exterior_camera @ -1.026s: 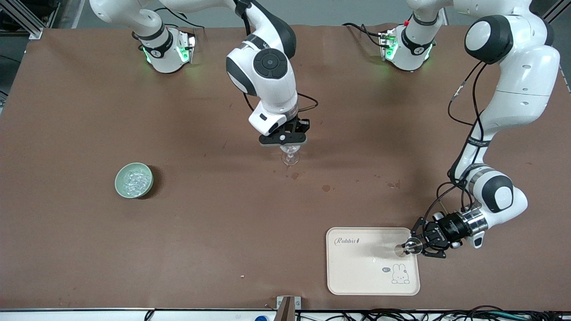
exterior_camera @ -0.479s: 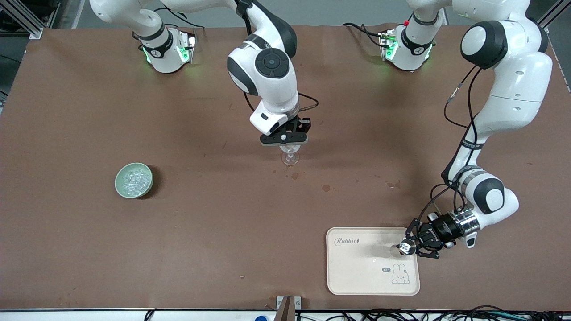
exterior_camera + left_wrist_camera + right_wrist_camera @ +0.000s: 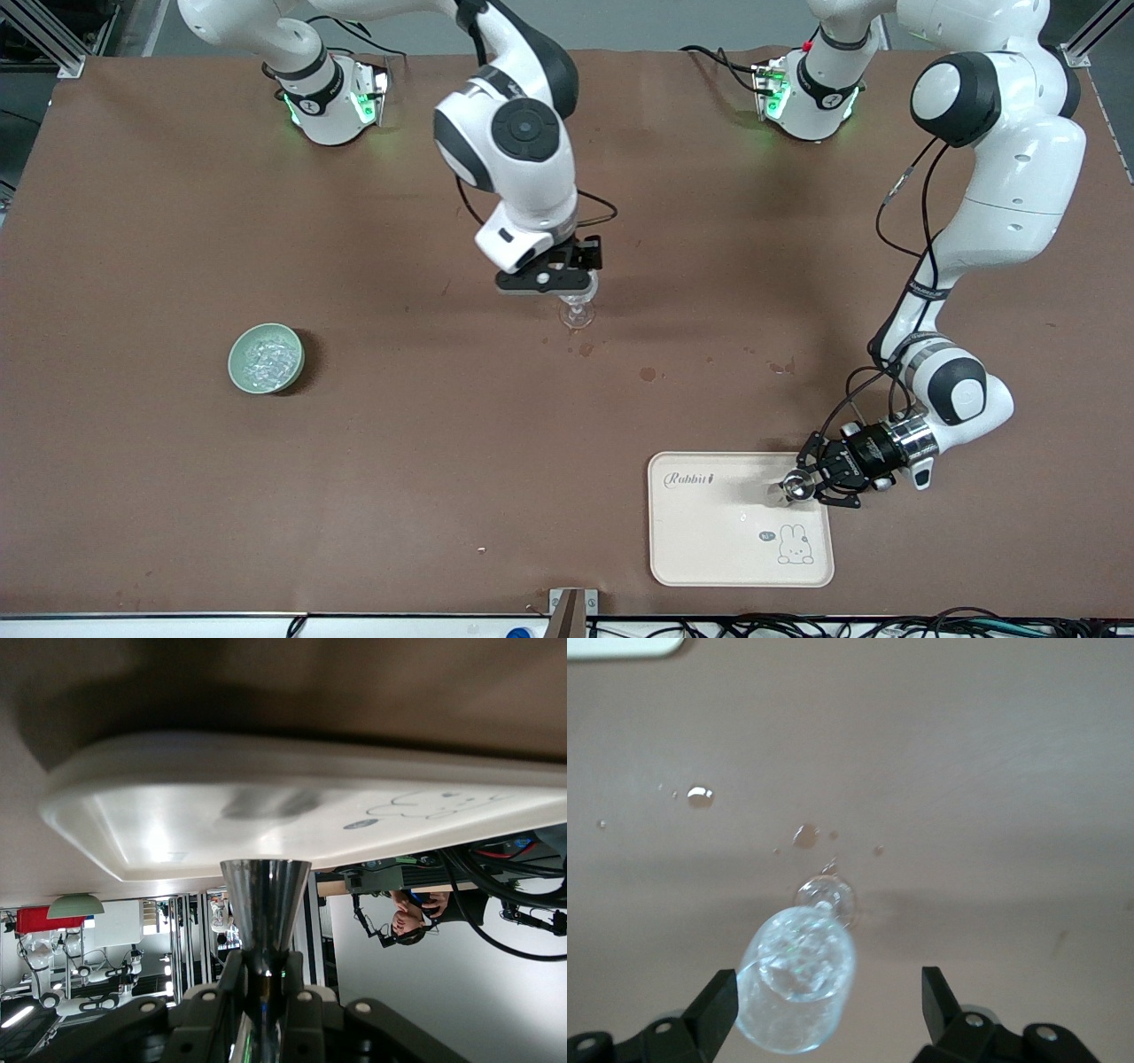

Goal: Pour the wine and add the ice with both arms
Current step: 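Open the left gripper on the tray while the right gripper withdraws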

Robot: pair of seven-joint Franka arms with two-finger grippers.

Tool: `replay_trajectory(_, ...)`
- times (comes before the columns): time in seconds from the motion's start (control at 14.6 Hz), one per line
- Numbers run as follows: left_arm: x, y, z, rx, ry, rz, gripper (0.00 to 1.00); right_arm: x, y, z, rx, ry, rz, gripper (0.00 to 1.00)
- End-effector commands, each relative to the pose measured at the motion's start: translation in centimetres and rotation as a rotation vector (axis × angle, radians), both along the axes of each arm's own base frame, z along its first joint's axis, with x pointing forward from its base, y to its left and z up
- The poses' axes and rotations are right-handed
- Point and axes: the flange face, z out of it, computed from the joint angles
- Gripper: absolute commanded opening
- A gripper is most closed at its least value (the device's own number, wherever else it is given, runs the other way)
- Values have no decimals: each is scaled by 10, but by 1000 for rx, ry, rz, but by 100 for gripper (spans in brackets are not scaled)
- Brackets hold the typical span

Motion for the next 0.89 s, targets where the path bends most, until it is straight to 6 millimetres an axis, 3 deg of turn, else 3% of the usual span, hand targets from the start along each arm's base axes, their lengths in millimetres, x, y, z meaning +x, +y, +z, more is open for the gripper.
replay_trajectory(0.0, 5, -1, -2, 1, -25, 14, 3, 26, -66, 60, -10, -48, -85, 92)
replay_trajectory(0.14, 3, 0, -9, 0, -17, 14, 7, 52, -119, 86, -25, -83, -138, 95)
replay_trajectory(0.34, 1, 0, -11, 12, -38, 7, 17, 79, -205, 102, -38, -88, -94, 95)
replay_trajectory(0.62, 0, 0, -12, 14, -40, 5, 21, 92, -288, 103, -54, -70, -121, 95)
replay_trajectory(0.75, 1, 1, -12, 18, -49, 4, 28, 93, -324, 93, -63, -46, -171, 95)
replay_trajectory(0.82, 0, 2, -12, 22, -57, 2, 37, 95, -344, 90, -65, -38, -202, 95)
